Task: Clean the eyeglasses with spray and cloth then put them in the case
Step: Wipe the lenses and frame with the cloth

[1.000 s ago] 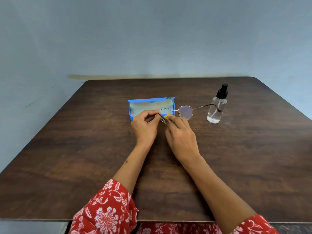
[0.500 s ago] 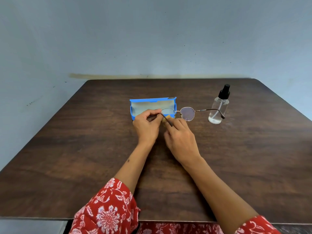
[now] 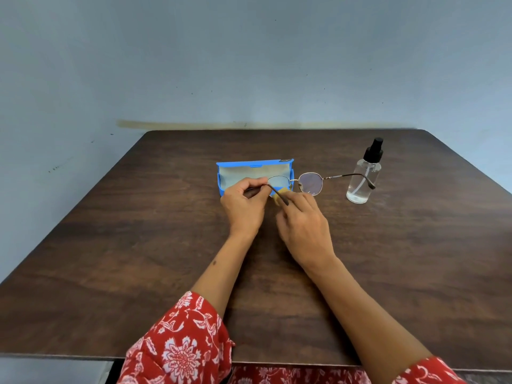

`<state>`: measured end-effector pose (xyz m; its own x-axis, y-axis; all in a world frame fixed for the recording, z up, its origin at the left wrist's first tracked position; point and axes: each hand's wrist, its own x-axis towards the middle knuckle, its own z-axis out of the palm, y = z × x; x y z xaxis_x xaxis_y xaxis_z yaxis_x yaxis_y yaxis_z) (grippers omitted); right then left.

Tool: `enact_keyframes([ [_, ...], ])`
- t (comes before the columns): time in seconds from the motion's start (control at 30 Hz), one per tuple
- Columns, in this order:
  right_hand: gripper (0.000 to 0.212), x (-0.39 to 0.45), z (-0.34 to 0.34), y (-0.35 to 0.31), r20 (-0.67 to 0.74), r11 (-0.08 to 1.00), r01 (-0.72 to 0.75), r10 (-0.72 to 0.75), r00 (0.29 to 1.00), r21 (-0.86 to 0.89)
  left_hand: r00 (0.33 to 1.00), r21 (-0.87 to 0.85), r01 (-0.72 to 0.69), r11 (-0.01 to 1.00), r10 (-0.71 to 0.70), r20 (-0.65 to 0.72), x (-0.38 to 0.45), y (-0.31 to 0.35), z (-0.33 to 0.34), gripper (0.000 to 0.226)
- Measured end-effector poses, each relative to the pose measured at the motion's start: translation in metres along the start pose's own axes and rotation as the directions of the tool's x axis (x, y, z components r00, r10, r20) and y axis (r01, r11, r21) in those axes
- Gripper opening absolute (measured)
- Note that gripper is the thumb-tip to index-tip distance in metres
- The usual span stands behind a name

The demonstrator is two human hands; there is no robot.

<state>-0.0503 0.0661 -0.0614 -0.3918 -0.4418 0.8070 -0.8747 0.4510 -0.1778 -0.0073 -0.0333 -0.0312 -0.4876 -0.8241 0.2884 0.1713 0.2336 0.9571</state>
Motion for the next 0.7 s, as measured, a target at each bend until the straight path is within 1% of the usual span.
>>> enact_keyframes([
  [0.1,0.031,0.0010,0.0001,0.0023,-0.038,0.999,-0.039,0.039,0.999,-0.013,1.000,0.000,-0.010,1.000,0.010,0.001,-0.0009,0.0015,0.0007,0.013],
  [0.27,0.034,-0.0006,0.0010,-0.0036,0.060,0.999,0.038,-0.037,0.998,-0.005,1.000,0.013,0.000,1.000,-0.001,0.012,-0.0012,0.0007,-0.0001,0.014],
  [0.37,0.027,0.0006,0.0008,0.0005,-0.006,1.000,-0.014,0.014,1.000,0.002,1.000,0.012,-0.017,1.000,0.017,0.013,-0.0013,0.0002,-0.0002,0.014],
  [0.43,0.026,0.0007,0.0006,0.0027,-0.044,0.999,-0.047,0.047,0.998,-0.007,1.000,0.007,-0.026,1.000,0.026,0.017,-0.0022,-0.0008,0.0010,0.014],
  [0.6,0.033,-0.0005,0.0022,-0.0043,0.060,0.999,0.042,-0.042,0.997,0.010,0.999,0.004,-0.012,1.000,0.012,0.030,-0.0022,-0.0031,0.0013,0.018],
  [0.7,0.032,0.0018,0.0011,-0.0014,0.027,1.000,-0.008,0.007,1.000,0.013,1.000,0.020,-0.025,0.999,0.025,0.017,-0.0017,-0.0032,0.0022,0.015],
])
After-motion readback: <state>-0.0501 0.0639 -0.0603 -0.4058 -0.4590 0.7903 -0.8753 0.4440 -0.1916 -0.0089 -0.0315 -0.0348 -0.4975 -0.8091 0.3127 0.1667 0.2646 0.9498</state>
